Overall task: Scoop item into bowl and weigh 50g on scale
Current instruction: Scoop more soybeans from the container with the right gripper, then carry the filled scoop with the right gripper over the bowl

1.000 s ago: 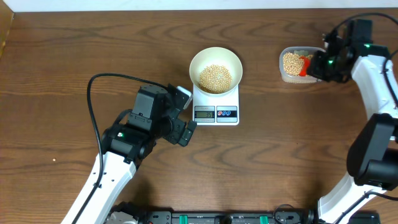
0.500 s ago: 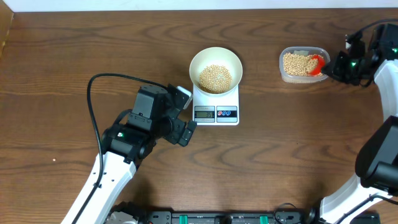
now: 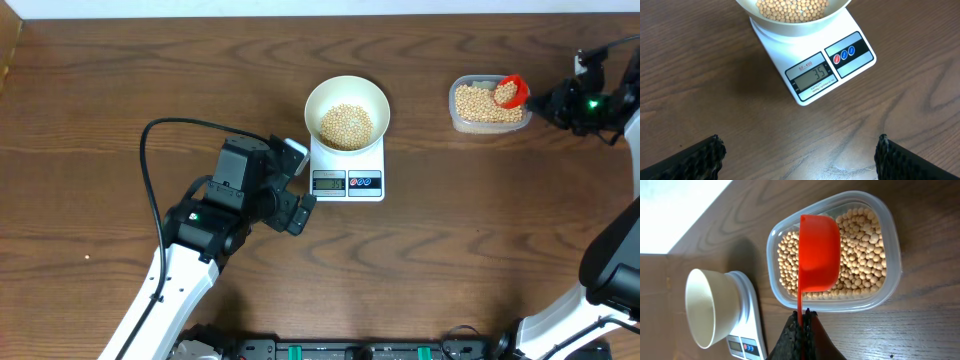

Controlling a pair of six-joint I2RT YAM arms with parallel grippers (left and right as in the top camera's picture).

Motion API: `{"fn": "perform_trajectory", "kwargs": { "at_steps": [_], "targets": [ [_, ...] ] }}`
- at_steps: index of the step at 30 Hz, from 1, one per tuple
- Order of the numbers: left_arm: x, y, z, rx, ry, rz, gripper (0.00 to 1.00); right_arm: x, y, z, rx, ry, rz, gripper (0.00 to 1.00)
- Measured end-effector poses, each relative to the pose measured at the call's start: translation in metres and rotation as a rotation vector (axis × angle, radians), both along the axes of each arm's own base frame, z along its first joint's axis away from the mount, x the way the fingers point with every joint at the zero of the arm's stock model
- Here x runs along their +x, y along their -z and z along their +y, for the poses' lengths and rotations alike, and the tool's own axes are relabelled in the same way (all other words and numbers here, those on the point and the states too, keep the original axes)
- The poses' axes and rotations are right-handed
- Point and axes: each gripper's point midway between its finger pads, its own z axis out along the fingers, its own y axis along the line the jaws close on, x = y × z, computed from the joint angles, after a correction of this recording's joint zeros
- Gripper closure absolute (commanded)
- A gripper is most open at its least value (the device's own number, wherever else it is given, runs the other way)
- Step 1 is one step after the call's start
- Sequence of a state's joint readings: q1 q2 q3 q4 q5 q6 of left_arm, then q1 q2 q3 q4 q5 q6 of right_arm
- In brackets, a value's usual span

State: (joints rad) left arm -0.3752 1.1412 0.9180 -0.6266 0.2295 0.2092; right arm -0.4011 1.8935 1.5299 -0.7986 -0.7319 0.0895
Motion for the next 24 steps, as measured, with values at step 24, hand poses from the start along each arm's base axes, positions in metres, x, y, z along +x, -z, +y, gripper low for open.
{"fn": "perform_trajectory", "kwargs": {
  "at_steps": [24],
  "targets": [
    [0.000, 0.000, 0.000, 0.000, 0.000, 0.000, 0.02, 0.009, -0.039, 0.032, 0.205, -0.128, -0.169, 0.99]
  ]
}}
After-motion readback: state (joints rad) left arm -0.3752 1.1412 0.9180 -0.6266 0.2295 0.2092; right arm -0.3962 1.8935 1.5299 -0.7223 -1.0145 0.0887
